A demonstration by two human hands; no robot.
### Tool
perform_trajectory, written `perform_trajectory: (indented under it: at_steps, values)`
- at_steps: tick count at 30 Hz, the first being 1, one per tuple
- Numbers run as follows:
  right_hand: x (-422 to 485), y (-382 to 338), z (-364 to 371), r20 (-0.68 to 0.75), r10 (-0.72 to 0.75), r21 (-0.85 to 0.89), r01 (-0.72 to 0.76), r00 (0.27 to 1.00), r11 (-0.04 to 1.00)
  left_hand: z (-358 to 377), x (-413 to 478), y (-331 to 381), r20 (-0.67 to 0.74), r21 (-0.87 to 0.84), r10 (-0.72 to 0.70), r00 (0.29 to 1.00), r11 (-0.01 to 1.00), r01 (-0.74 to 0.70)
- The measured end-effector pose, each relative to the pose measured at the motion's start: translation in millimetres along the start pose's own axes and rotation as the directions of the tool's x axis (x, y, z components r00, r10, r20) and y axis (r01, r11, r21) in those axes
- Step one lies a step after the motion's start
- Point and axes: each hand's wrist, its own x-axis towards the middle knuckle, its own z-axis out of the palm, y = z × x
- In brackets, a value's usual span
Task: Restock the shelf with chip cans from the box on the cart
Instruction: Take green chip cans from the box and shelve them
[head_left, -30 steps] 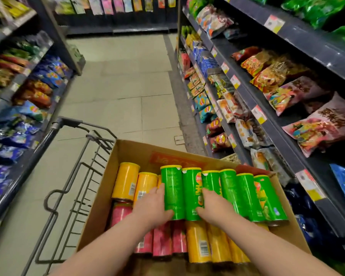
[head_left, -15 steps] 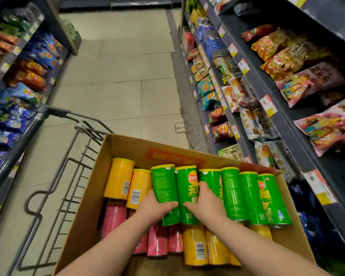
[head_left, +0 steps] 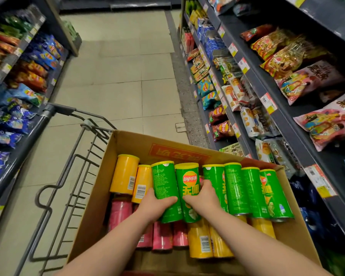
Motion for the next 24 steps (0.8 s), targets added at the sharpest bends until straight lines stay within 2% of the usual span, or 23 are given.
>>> perform_trajectory:
  at_steps: [6, 18, 24]
  values:
    - [-17.4, -0.6, 6.0, 0.032, -0.033, 0.048, 0.031, 0.999, 0.998, -10.0, -17.0, -1.0, 0.042, -0.008, -0.007, 0.999, 1.0, 0.007]
    - [-85.8, 2.5, -29.7, -0.13, -0.066, 0.243, 0.097, 0.989, 0.965, -21.2, -68.2, 11.2, 0.108, -0.094, 0.212, 0.971, 0.975, -0.202]
    - [-138.1, 18.8, -53.4, -0.248, -0.04, 0.364, 0.131, 0.968, 0.922, -6.0, -96.0, 18.9, 0.207, -0.158, 0.294, 0.933, 0.951, -0.265]
